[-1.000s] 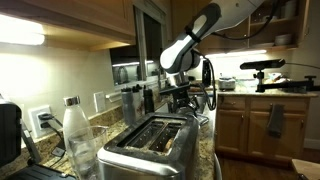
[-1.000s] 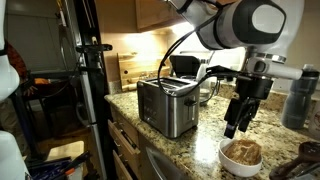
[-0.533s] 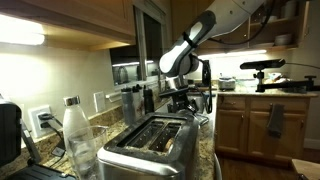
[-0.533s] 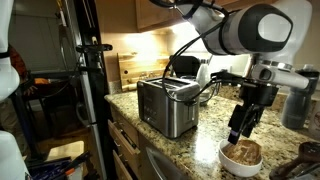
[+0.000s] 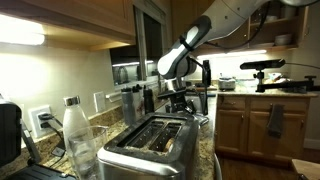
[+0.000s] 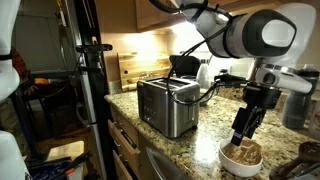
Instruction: Put the slices of bread in the toaster
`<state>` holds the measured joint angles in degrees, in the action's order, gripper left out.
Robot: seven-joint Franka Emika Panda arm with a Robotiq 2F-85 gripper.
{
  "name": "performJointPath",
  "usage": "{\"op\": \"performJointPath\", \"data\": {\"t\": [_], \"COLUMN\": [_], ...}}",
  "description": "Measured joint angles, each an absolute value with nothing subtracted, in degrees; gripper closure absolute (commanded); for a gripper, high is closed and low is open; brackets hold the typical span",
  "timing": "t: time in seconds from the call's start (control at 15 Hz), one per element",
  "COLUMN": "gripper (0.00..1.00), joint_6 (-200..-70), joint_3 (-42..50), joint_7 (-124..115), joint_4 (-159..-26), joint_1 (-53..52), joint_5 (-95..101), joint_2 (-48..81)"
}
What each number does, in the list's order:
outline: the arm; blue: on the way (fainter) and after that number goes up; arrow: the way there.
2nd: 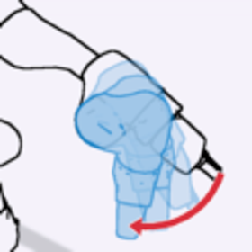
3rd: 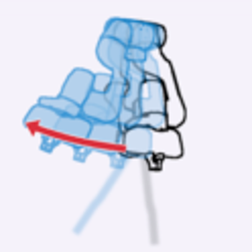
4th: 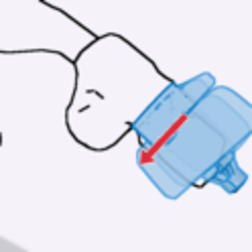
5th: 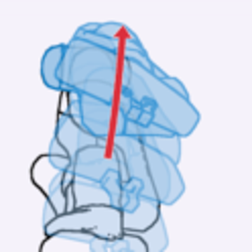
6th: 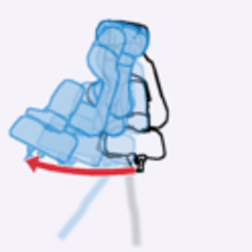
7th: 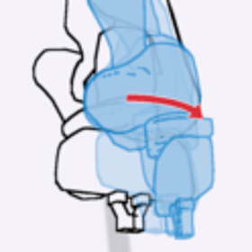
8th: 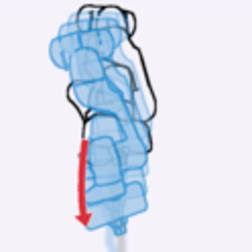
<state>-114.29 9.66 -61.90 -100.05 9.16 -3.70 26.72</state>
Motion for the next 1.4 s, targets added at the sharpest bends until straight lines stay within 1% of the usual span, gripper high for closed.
{"op": "performJointPath", "data": {"t": [0.67,0.73,0.8,0.93,1.0,1.07,1.13,1.27,1.33,1.4], "gripper": [0.0,0.14,0.16,0.33,0.39,0.4,0.44,0.41,0.45,0.43], "joint_6": [-114.29,-114.29,-114.29,-114.29,-114.29,-114.29,-114.29,-114.29,-114.27,-114.25], "joint_3": [9.71,9.73,9.75,9.76,9.77,9.78,9.79,9.82,9.84,9.85], "joint_7": [-60.82,-60.78,-60.7,-60.61,-60.6,-60.59,-60.58,-60.56,-60.53,-60.51], "joint_4": [-96.81,-96.49,-96.21,-95.82,-95.67,-95.49,-95.27,-94.87,-94.76,-94.69], "joint_1": [9.19,9.2,9.2,9.2,9.2,9.2,9.2,9.2,9.21,9.21], "joint_5": [-4.6,-4.72,-4.81,-4.95,-4.97,-4.97,-4.97,-4.97,-4.97,-4.97], "joint_2": [30.1,30.47,30.81,31.21,31.35,31.52,31.73,32.13,32.21,32.25]}}
